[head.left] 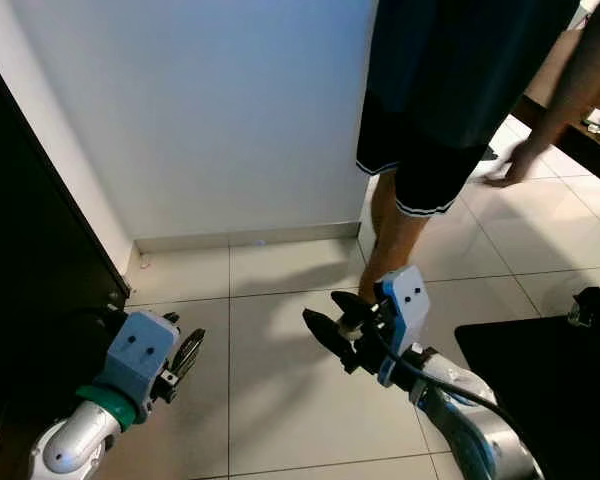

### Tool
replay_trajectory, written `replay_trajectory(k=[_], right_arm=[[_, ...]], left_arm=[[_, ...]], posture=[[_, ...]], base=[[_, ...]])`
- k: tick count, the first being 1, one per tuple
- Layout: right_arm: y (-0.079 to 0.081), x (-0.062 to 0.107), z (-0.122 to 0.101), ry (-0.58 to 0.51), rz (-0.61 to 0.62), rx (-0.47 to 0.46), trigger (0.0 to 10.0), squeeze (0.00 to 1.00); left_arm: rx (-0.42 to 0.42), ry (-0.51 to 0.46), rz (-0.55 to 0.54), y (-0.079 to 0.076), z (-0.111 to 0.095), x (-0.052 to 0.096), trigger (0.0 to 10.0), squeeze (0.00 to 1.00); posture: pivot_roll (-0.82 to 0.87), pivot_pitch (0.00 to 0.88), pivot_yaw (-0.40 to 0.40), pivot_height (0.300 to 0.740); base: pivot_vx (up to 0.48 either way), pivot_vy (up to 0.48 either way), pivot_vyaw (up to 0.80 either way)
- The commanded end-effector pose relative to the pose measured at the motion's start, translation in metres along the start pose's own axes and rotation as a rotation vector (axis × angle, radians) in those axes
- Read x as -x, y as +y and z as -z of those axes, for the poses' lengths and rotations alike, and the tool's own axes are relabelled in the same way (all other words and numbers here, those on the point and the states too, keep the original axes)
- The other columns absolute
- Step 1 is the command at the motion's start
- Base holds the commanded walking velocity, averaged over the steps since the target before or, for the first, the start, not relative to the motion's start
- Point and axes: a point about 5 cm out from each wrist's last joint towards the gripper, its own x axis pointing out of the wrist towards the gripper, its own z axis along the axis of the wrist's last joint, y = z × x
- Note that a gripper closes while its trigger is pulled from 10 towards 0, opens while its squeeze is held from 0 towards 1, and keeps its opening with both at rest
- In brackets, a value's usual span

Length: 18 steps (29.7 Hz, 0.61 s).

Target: Hang keys on a hook

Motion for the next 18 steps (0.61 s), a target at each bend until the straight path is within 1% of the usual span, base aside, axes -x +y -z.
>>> replay_trajectory(k=[1, 3, 4, 5, 6, 8, 9, 10, 11, 12, 13, 14, 15, 17, 18], right_arm=[[-0.001, -0.001, 0.002, 0.003, 0.013, -0.004, 10.0, 0.0], [-0.003, -0.004, -0.001, -0.025, 0.08, 0.027, 10.0, 0.0], [-0.003, -0.004, -0.001, -0.025, 0.08, 0.027, 10.0, 0.0], [-0.006, -0.003, -0.004, -0.042, 0.15, 0.055, 10.0, 0.0], [-0.006, -0.003, -0.004, -0.042, 0.15, 0.055, 10.0, 0.0], [-0.011, -0.001, -0.008, -0.051, 0.235, 0.109, 10.0, 0.0], [-0.014, 0.002, -0.011, -0.064, 0.289, 0.131, 10.0, 0.0], [-0.017, 0.006, -0.014, -0.065, 0.333, 0.169, 10.0, 0.0], [-0.017, 0.006, -0.014, -0.065, 0.333, 0.169, 10.0, 0.0], [-0.018, 0.01, -0.016, -0.067, 0.351, 0.196, 10.0, 0.0], [-0.018, 0.012, -0.018, -0.07, 0.354, 0.205, 10.0, 0.0], [-0.017, 0.015, -0.02, -0.077, 0.341, 0.191, 10.0, 0.0], [-0.017, 0.015, -0.02, -0.077, 0.341, 0.191, 10.0, 0.0], [-0.017, 0.017, -0.026, -0.108, 0.302, 0.146, 10.0, 0.0], [-0.017, 0.017, -0.026, -0.108, 0.302, 0.146, 10.0, 0.0]], left_arm=[[0.004, 0.038, -0.012, 0.001, 0.007, 0.001, 10.0, 0.0], [-0.035, 0.065, -0.015, -0.001, 0.006, -0.002, 10.0, 0.0], [-0.035, 0.065, -0.015, -0.001, 0.006, -0.002, 10.0, 0.0], [-0.071, 0.055, -0.013, -0.003, 0.001, -0.002, 10.0, 0.0], [-0.071, 0.055, -0.013, -0.003, 0.001, -0.002, 10.0, 0.0], [-0.041, 0.057, -0.034, -0.003, -0.004, -0.001, 10.0, 0.0], [0.03, 0.053, -0.064, -0.002, -0.008, -0.002, 10.0, 0.0], [0.119, 0.038, -0.108, -0.002, -0.015, -0.002, 10.0, 0.0], [0.119, 0.038, -0.108, -0.002, -0.015, -0.002, 10.0, 0.0], [0.186, 0.025, -0.138, -0.001, -0.02, -0.002, 10.0, 0.0], [0.226, 0.012, -0.162, 0.0, -0.024, -0.002, 10.0, 0.0], [0.227, -0.008, -0.188, 0.001, -0.027, -0.002, 10.0, 0.0], [0.227, -0.008, -0.188, 0.001, -0.027, -0.002, 10.0, 0.0], [0.165, -0.027, -0.197, 0.002, -0.03, -0.004, 10.0, 0.0], [0.165, -0.027, -0.197, 0.002, -0.03, -0.004, 10.0, 0.0]], posture=[[-0.11, 0.022, 0.099, 0.74], [-0.1, 0.012, 0.102, 0.74], [-0.1, 0.012, 0.102, 0.74], [-0.1, 0.011, 0.101, 0.74], [-0.1, 0.011, 0.101, 0.74], [-0.09, 0.009, 0.102, 0.74], [-0.09, 0.008, 0.102, 0.74], [-0.09, 0.008, 0.103, 0.74], [-0.09, 0.008, 0.103, 0.74], [-0.1, 0.008, 0.103, 0.74], [-0.1, 0.007, 0.102, 0.74], [-0.1, 0.008, 0.099, 0.74], [-0.1, 0.008, 0.099, 0.74], [-0.1, 0.007, 0.097, 0.74], [-0.1, 0.007, 0.097, 0.74]], base=[[0.0, 0.0, 0.0], [0.0, 0.0, 0.0], [0.0, 0.0, 0.0], [0.0, 0.0, 0.0], [0.0, 0.0, 0.0], [0.0, 0.0, 0.0], [0.0, 0.0, 0.0], [0.0, 0.0, 0.0], [0.0, 0.0, 0.0], [0.0, 0.0, 0.0], [0.0, 0.0, 0.0], [0.0, 0.0, 0.0], [0.0, 0.0, 0.0], [0.0, 0.0, 0.0], [0.0, 0.0, 0.0]])
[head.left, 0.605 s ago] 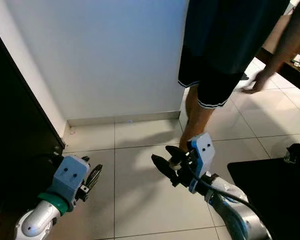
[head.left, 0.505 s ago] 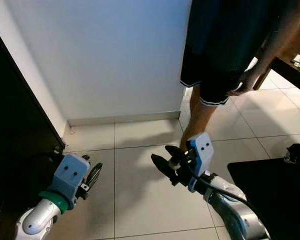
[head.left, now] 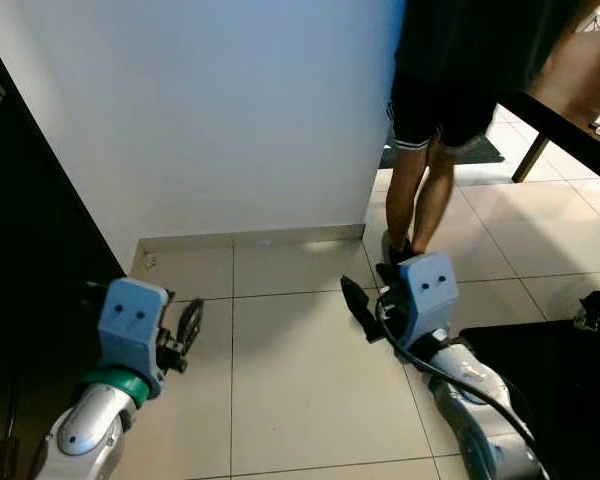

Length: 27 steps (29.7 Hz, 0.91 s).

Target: Hang keys on a hook

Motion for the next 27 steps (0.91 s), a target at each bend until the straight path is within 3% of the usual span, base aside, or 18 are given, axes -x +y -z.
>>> replay_trajectory(k=[1, 5, 13, 17, 20, 21, 27], right_arm=[[-0.002, 0.001, -0.003, -0.002, -0.047, -0.037, 10.0, 0.0], [-0.005, 0.0, 0.0, 0.014, -0.079, -0.009, 10.0, 0.0], [-0.002, -0.002, 0.002, 0.01, -0.054, 0.012, 10.0, 0.0], [0.001, -0.005, 0.005, 0.019, -0.021, -0.03, 10.0, 0.0], [0.0, -0.006, 0.007, 0.03, -0.011, -0.05, 10.0, 0.0], [-0.005, -0.007, 0.007, 0.026, 0.019, -0.125, 10.0, 0.0], [-0.009, -0.008, 0.006, 0.021, 0.03, -0.132, 10.0, 0.0]], left_arm=[[-0.055, 0.0, 0.004, 0.002, 0.001, 0.0, 10.0, 0.0], [-0.123, -0.024, 0.082, -0.004, -0.002, 0.001, 10.0, 0.0], [-0.123, -0.029, 0.065, -0.008, -0.004, -0.002, 10.0, 0.0], [0.042, 0.012, -0.026, -0.014, -0.002, -0.011, 10.0, 0.0], [0.092, 0.027, -0.034, -0.017, -0.002, -0.013, 10.0, 0.0], [0.172, 0.043, -0.039, -0.021, -0.002, -0.016, 10.0, 0.0], [0.184, 0.029, -0.054, -0.019, -0.005, -0.018, 10.0, 0.0]], posture=[[-0.11, 0.006, 0.095, 0.74], [-0.1, 0.004, 0.092, 0.74], [-0.1, 0.01, 0.089, 0.74], [-0.09, 0.011, 0.083, 0.74], [-0.09, 0.011, 0.083, 0.74], [-0.09, 0.011, 0.083, 0.74], [-0.09, 0.01, 0.086, 0.74]], base=[[0.0, 0.0, 0.0], [0.0, 0.0, 0.0], [0.0, 0.0, 0.0], [0.0, 0.0, 0.0], [0.0, 0.0, -0.42], [0.0, 0.0, -0.8], [0.0, 0.0, -0.8]])
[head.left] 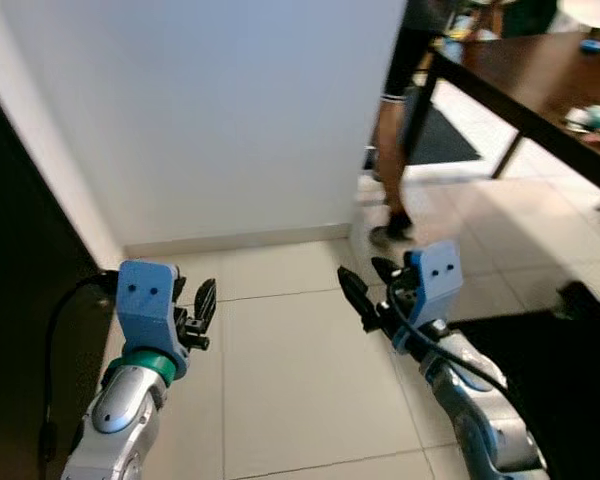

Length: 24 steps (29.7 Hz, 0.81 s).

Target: Hang keys on a hook

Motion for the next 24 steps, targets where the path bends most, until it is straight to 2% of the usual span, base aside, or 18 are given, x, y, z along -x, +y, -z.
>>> replay_trajectory(k=[1, 13, 24], right_arm=[[-0.0025, 0.0007, 0.0055, 0.024, 0.009, -0.012, 10.0, 0.0], [0.0001, -0.0002, 0.0103, 0.031, 0.014, -0.012, 10.0, 0.0], [0.002, -0.0022, 0.0125, 0.034, 0.0, 0.009, 10.0, 0.0]], left_arm=[[-0.007, 0.009, -0.014, 0.0033, 0.0031, -0.0011, 10.0, 0.0], [-0.039, 0.011, -0.005, -0.0003, 0.0011, -0.0037, 10.0, 0.0], [-0.117, -0.001, -0.014, 0.0002, 0.0042, -0.004, 10.0, 0.0]], posture=[[-0.09, 0.007, 0.088, 0.74], [-0.09, 0.0, 0.094, 0.74], [-0.09, 0.0, 0.091, 0.74]], base=[[0.0, 0.0, -0.8], [0.0, 0.0, -0.8], [0.0, 0.0, -0.79]])
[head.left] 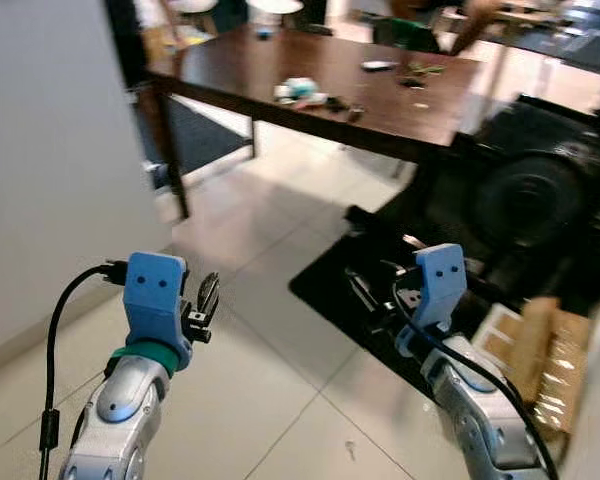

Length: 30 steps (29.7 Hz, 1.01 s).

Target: Hang keys on a hook

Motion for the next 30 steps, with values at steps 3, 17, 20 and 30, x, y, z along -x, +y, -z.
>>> replay_trajectory(k=[3, 17, 20, 30], right_arm=[[0.0063, -0.0008, 0.0045, 0.009, -0.03, 0.052, 10.0, 0.0], [0.0064, -0.0004, 0.0051, 0.008, -0.033, 0.049, 10.0, 0.0], [0.0059, -0.0004, 0.0054, 0.008, -0.031, 0.048, 10.0, 0.0], [0.0048, -0.0005, 0.0058, 0.007, -0.026, 0.045, 10.0, 0.0]], left_arm=[[-0.047, 0.004, -0.014, 0.0008, 0.0051, 0.0006, 10.0, 0.0], [-0.061, 0.001, -0.032, 0.0013, 0.0066, 0.0013, 10.0, 0.0], [-0.059, 0.001, -0.033, 0.0009, 0.0069, 0.0012, 10.0, 0.0], [-0.055, 0.0, -0.035, -0.0001, 0.0078, 0.0007, 10.0, 0.0]], posture=[[-0.09, 0.0, 0.091, 0.74], [-0.09, 0.004, 0.09, 0.74], [-0.09, 0.006, 0.09, 0.74], [-0.09, 0.008, 0.089, 0.74]], base=[[0.0, 0.0, 0.0], [0.414, 0.0, 0.0], [0.411, 0.0, 0.0], [0.403, 0.0, 0.0]])
